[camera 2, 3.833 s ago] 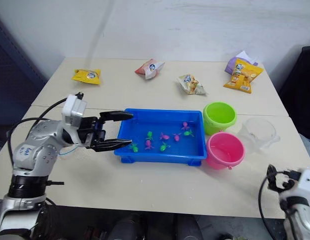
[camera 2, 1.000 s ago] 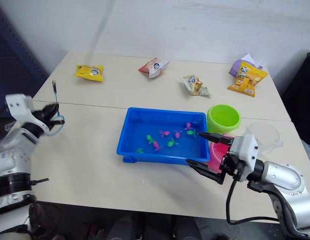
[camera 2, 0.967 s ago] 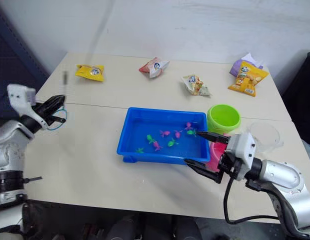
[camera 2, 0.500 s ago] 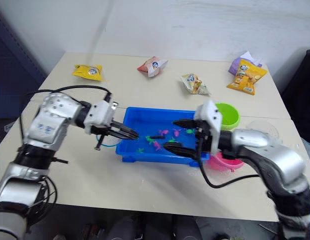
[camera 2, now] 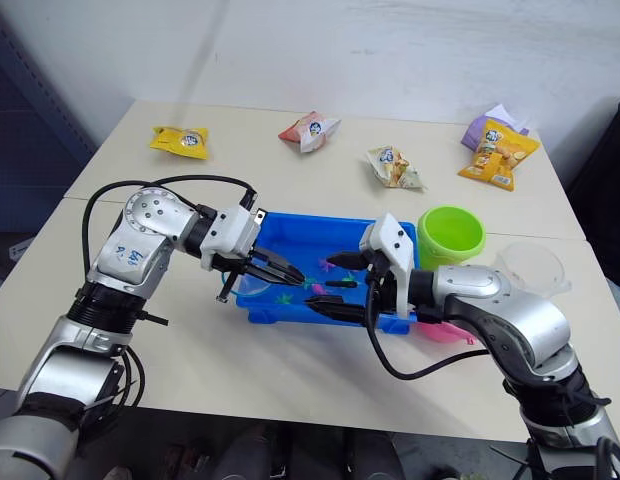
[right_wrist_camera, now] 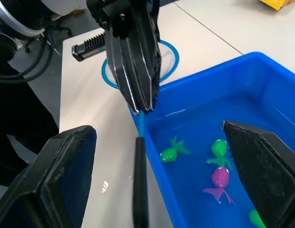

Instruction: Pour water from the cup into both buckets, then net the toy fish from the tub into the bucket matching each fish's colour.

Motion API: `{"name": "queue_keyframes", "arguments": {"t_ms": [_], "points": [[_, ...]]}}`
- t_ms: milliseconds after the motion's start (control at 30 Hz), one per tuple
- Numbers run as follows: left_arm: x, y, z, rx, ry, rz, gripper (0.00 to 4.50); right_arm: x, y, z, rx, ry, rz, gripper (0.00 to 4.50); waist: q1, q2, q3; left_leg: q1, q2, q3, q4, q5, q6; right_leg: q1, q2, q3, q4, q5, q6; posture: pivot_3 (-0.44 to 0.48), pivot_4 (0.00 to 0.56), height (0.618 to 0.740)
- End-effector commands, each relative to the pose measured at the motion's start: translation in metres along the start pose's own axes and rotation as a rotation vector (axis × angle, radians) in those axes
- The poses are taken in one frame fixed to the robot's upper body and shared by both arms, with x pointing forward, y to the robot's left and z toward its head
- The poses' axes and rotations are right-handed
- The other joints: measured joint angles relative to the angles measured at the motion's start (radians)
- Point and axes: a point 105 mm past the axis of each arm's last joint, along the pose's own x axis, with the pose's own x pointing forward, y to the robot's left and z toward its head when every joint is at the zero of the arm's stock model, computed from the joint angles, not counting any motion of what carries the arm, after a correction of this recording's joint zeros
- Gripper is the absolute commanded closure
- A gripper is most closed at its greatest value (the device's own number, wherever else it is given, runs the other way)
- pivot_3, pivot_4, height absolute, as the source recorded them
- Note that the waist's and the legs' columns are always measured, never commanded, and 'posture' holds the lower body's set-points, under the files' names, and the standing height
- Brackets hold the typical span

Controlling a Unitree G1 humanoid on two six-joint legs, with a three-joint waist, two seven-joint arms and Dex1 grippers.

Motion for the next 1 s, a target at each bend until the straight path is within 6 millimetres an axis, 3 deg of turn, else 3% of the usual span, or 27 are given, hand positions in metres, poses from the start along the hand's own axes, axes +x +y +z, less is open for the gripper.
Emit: {"name": "queue_keyframes", "arguments": {"t_ms": [33, 667, 800, 1000], "points": [[0.001, 0.000, 0.003, 0.013, -0.006, 0.005, 4.46, -0.003, 0.005, 0.011, -0.039, -0.037, 0.011, 0.00, 0.000, 0.000, 0.000, 0.000, 0.000, 0.000, 0.000, 0.000, 0.000, 0.000, 0.000, 0.000, 0.000, 0.000, 0.000, 0.000, 0.150, 0.738], [0.011, 0.002, 0.007, 0.018, -0.006, 0.004, 4.46, 0.005, 0.006, 0.005, -0.032, 0.044, 0.026, 0.00, 0.000, 0.000, 0.000, 0.000, 0.000, 0.000, 0.000, 0.000, 0.000, 0.000, 0.000, 0.000, 0.001, 0.000, 0.000, 0.000, 0.150, 0.738], [0.012, 0.002, 0.009, 0.017, -0.026, 0.012, 4.50, 0.003, 0.006, 0.003, -0.026, 0.040, 0.023, 1.15, 0.001, 0.000, 0.000, 0.000, 0.000, 0.000, 0.000, 0.000, 0.000, 0.000, 0.000, 0.000, 0.002, 0.000, 0.000, 0.000, 0.150, 0.738], [0.012, 0.000, 0.007, 0.013, -0.018, 0.014, 4.50, 0.002, 0.008, 0.004, -0.038, 0.020, 0.019, 4.26, 0.000, 0.000, 0.000, 0.000, 0.000, 0.000, 0.000, 0.000, 0.000, 0.000, 0.000, 0.000, 0.002, 0.000, 0.000, 0.000, 0.150, 0.738]]}}
